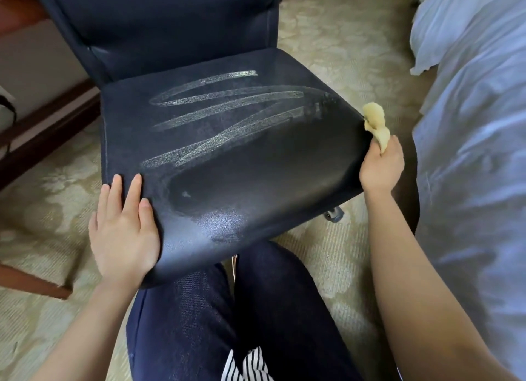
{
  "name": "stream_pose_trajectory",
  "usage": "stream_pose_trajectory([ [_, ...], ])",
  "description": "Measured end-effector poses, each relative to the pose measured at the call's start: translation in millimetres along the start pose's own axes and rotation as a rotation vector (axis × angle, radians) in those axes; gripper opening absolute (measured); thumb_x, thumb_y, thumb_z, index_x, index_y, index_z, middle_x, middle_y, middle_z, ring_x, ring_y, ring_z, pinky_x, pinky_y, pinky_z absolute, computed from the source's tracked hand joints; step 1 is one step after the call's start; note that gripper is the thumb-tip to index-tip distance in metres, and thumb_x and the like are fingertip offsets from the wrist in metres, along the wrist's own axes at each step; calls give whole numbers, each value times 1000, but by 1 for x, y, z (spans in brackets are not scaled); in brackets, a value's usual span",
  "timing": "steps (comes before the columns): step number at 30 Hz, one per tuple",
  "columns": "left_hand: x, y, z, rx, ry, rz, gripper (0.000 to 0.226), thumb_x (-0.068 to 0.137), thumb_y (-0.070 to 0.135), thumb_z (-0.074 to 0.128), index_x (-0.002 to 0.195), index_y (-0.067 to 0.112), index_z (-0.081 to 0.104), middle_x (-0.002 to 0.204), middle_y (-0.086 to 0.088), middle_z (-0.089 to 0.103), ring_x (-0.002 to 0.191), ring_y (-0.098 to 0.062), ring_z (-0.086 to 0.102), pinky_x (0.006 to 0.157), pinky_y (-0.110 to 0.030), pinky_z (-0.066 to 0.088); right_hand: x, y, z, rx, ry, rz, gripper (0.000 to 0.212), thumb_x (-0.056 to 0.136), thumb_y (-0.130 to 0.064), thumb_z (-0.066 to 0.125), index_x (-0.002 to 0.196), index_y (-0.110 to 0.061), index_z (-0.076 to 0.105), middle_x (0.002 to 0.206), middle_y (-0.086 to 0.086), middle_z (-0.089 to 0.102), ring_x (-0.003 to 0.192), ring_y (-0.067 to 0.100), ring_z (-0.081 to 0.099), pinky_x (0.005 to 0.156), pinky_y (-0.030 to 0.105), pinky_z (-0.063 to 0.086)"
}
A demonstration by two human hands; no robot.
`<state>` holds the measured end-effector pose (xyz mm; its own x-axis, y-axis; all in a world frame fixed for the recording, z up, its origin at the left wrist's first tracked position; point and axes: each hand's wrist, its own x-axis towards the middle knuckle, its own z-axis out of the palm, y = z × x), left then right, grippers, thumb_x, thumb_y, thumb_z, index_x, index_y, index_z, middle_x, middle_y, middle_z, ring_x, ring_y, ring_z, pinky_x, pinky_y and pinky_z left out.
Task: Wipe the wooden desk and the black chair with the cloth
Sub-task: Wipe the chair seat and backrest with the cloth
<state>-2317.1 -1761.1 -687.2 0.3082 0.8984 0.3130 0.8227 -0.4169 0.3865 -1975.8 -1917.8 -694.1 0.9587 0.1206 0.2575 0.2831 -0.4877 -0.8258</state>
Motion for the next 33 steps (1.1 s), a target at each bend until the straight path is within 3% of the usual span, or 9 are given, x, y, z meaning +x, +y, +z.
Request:
stream_pose_trajectory([
  [4,1,-2,1,-5,12,-4,62,90,38,18,146,19,37,156,-8,25,145,-26,17,114,-44,17,-32,1,7,-13,45,107,40,101,-19,34,140,-10,42,150,12,33,139,33,26,114,42,22],
  [11,3,-3,6,-10,24,-13,61,90,38,17,146,20,38,156,-6,25,145,-24,16,115,-40,16,-129,-4,21,105,-8,-19,49,100,-12,39,146,-21,27,157,9,16,145,28,4,113,29,4],
  [14,3,-3,5,-6,30,-10,60,91,37,19,145,20,38,156,-7,26,145,-24,18,114,-41,19,-157,-15,25,35,-96,-151,53,98,-14,42,142,-34,19,156,8,17,145,29,0,115,36,3],
  [20,2,-2,4,-3,29,-13,61,90,36,18,146,23,37,156,-4,25,145,-22,17,115,-39,18,-144,-30,19,-311,-223,-319,52,94,-36,33,145,-25,35,155,12,22,143,42,7,114,54,10],
  [23,2,0,4,-13,28,-16,60,89,36,19,146,23,37,156,-3,25,145,-22,17,115,-38,19,-118,-48,27,-461,-324,-458,49,96,-39,33,144,-28,36,154,8,28,142,41,11,115,49,2],
  [26,2,-1,3,-17,32,-15,60,89,34,20,146,23,38,156,-3,26,145,-22,17,115,-38,20,-100,-77,46,-532,-436,-606,44,95,-41,36,139,-34,42,150,1,35,140,35,17,113,44,6],
  [30,1,-4,5,-27,45,8,59,90,33,20,145,24,38,156,-2,26,145,-21,17,115,-35,18,-114,-115,75,-526,-616,-756,45,94,-44,39,139,-40,40,151,-2,32,141,31,17,114,44,7],
  [33,1,-9,6,-167,105,-28,57,90,31,21,143,25,41,154,1,30,144,-15,20,114,-26,13,-143,-139,91,-516,-702,-872,47,92,-45,41,139,-38,40,152,0,31,141,31,17,114,46,9],
])
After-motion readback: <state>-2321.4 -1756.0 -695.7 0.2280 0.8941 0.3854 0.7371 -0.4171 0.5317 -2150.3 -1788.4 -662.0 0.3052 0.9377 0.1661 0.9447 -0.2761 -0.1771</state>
